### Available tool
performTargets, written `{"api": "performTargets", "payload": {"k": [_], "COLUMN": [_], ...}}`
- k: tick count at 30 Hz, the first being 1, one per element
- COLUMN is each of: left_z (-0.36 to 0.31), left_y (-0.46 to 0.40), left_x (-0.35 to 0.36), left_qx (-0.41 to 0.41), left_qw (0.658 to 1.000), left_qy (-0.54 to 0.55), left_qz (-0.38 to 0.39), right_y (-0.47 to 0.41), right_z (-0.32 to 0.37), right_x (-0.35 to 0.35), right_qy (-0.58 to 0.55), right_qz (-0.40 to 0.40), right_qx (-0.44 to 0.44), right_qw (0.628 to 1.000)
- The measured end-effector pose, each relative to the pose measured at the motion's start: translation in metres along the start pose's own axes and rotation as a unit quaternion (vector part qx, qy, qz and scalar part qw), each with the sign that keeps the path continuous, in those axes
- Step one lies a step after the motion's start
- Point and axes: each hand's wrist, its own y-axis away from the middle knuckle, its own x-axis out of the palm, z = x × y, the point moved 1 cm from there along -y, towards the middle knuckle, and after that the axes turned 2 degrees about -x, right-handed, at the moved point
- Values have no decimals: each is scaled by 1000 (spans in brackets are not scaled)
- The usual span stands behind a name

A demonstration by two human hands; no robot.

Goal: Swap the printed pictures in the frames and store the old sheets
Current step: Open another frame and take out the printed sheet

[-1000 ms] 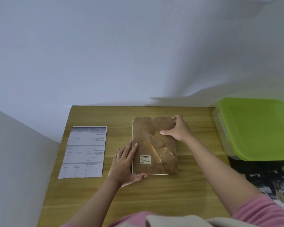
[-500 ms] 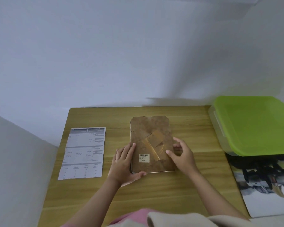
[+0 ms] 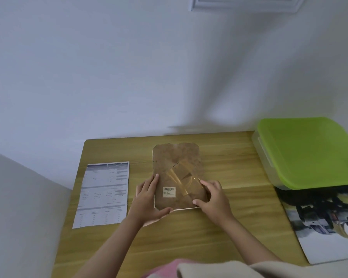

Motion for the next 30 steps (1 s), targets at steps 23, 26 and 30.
{"api": "performTargets", "payload": {"k": [23, 26, 30], "left_z": [-79, -109, -143], "left_y": [-22, -24, -25], "left_x": [-26, -6, 24], "left_qx": [32, 20, -7], "left_qw": [998, 997, 994], "left_qy": [58, 74, 108], "left_qz": [6, 16, 22], "right_y": [-4, -2, -3], "right_z": [2, -19, -50], "right_x": [-51, -75, -105], "right_qy": [-57, -37, -3], "right_qz": [-38, -40, -25], "right_qx": [13, 26, 39], "right_qw": [998, 998, 999]}}
